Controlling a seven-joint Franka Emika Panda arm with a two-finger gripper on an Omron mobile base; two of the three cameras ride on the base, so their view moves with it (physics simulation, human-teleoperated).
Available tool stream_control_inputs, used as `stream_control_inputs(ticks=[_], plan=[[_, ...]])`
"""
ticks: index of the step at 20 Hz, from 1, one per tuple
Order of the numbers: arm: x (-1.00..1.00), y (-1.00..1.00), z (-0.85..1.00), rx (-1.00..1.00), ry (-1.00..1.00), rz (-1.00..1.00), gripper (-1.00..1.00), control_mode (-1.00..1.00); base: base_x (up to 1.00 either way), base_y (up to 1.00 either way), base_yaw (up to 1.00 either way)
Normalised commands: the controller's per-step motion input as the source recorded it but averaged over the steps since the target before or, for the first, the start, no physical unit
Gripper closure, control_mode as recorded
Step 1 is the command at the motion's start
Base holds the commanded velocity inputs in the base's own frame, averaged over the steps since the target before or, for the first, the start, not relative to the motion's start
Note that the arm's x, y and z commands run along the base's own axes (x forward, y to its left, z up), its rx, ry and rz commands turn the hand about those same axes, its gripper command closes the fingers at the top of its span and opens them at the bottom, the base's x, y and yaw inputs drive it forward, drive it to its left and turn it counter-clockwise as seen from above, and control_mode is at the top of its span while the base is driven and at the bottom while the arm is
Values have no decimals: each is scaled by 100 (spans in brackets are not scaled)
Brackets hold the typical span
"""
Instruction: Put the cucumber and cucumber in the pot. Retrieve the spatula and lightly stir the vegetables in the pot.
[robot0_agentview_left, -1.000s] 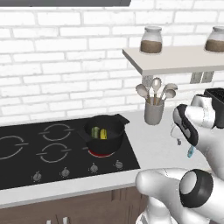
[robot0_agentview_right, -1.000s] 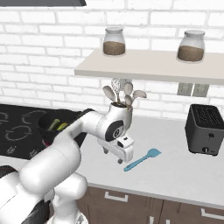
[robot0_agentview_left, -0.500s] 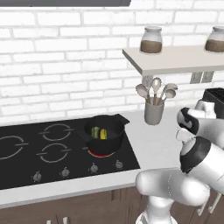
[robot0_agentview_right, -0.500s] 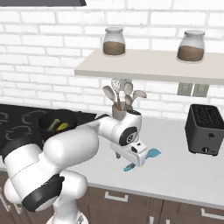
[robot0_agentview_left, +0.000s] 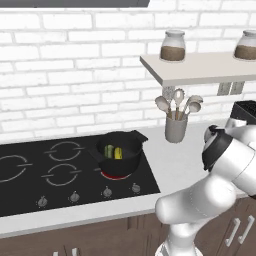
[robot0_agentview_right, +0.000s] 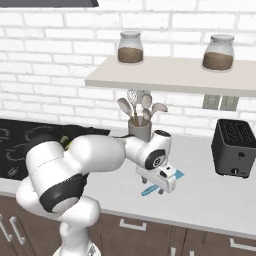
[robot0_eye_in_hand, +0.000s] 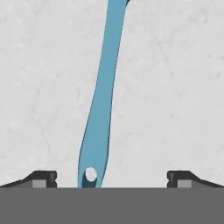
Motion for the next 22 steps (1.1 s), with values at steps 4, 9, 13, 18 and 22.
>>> stream_control_inputs(ticks=[4, 9, 13, 18, 22], plan=[[29, -1, -14, 0, 2, 0, -100, -100, 0, 0, 0], [8, 0, -30, 0, 2, 0, -100, -100, 0, 0, 0], [6, 0, -30, 0, 1, 0, -100, -100, 0, 0, 0], [0, 0, -20, 0, 0, 0, -100, -100, 0, 0, 0], [-3, 17, -1, 0, 0, 0, -100, -100, 0, 0, 0]])
